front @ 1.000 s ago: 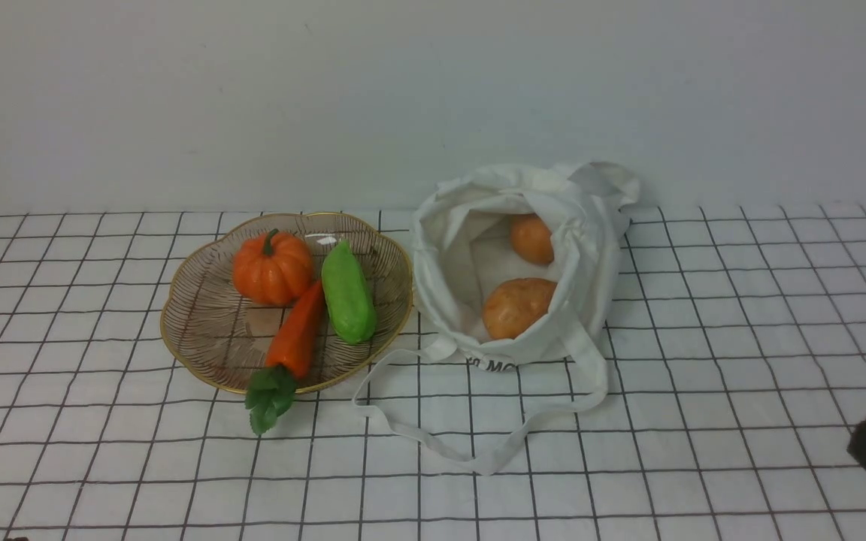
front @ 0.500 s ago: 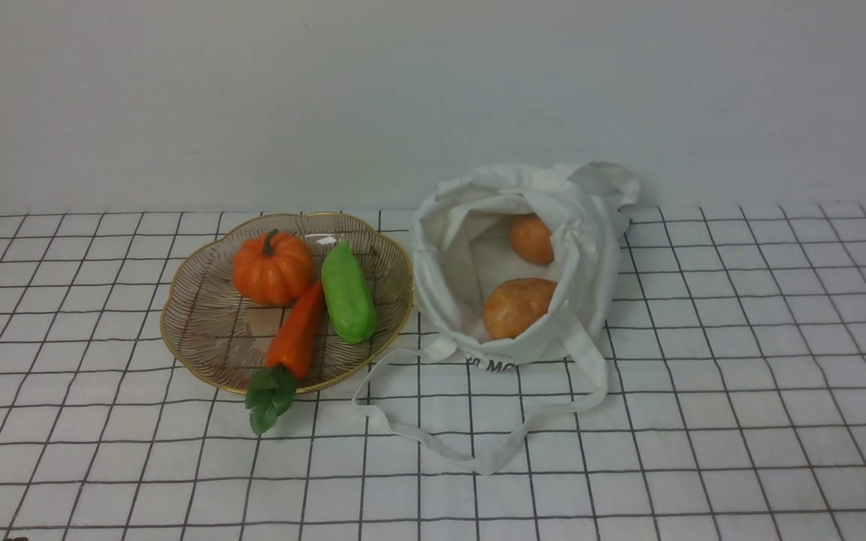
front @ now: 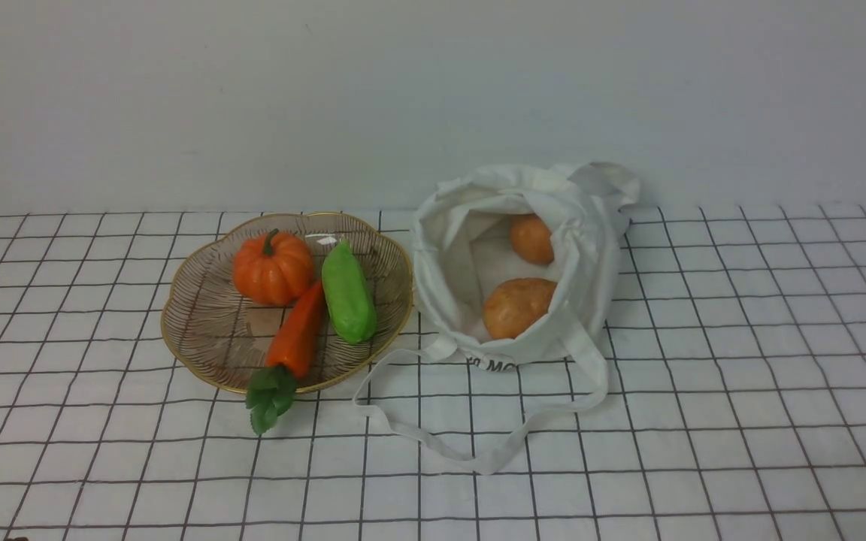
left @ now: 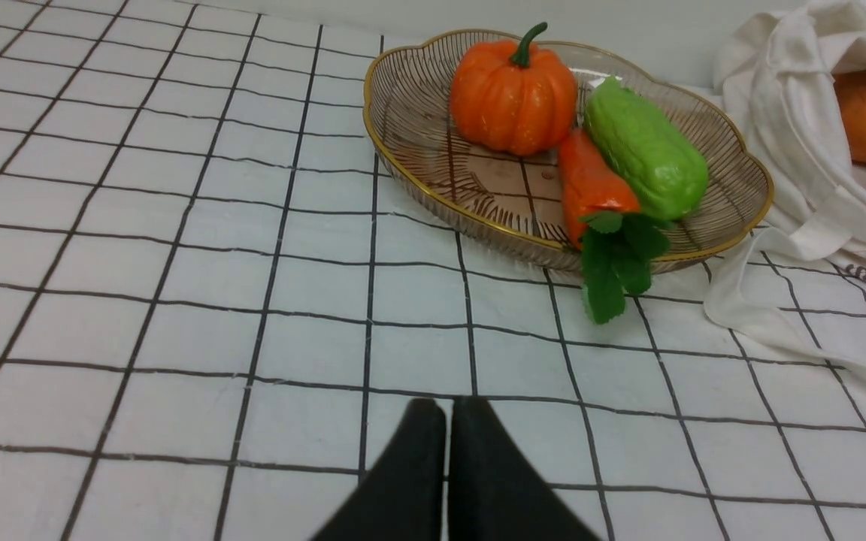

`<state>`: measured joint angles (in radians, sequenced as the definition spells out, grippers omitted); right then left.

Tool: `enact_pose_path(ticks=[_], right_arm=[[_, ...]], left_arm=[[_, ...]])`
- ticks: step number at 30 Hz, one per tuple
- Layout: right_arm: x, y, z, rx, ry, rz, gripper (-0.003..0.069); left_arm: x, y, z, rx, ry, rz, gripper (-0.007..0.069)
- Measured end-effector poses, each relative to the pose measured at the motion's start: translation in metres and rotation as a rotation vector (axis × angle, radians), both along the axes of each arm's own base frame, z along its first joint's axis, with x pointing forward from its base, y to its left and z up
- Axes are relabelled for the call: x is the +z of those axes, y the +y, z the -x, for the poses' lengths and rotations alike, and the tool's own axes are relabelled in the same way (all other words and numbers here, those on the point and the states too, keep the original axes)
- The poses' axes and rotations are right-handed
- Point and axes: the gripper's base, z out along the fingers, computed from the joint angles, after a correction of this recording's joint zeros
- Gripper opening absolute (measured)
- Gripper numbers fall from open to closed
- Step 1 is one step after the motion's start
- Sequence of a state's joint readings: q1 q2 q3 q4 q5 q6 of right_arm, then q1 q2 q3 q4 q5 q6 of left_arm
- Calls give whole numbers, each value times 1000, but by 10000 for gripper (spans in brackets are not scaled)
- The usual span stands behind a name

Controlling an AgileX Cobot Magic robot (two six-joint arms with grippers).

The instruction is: Take vegetables from bag on white checkered tablecloth place on plate.

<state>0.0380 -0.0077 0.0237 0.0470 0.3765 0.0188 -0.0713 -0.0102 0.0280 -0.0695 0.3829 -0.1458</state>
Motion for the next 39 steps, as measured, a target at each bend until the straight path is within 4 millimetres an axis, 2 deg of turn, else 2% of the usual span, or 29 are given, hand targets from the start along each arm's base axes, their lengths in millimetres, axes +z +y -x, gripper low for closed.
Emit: enact_pose_path(ticks=[11, 39], right_arm=[[0, 4, 0, 67, 2, -20, -15], [0, 3, 0, 43, 2, -24, -15]], left_arm=[[0, 0, 0, 0, 0, 0, -8], [0, 0, 0, 0, 0, 0, -8]])
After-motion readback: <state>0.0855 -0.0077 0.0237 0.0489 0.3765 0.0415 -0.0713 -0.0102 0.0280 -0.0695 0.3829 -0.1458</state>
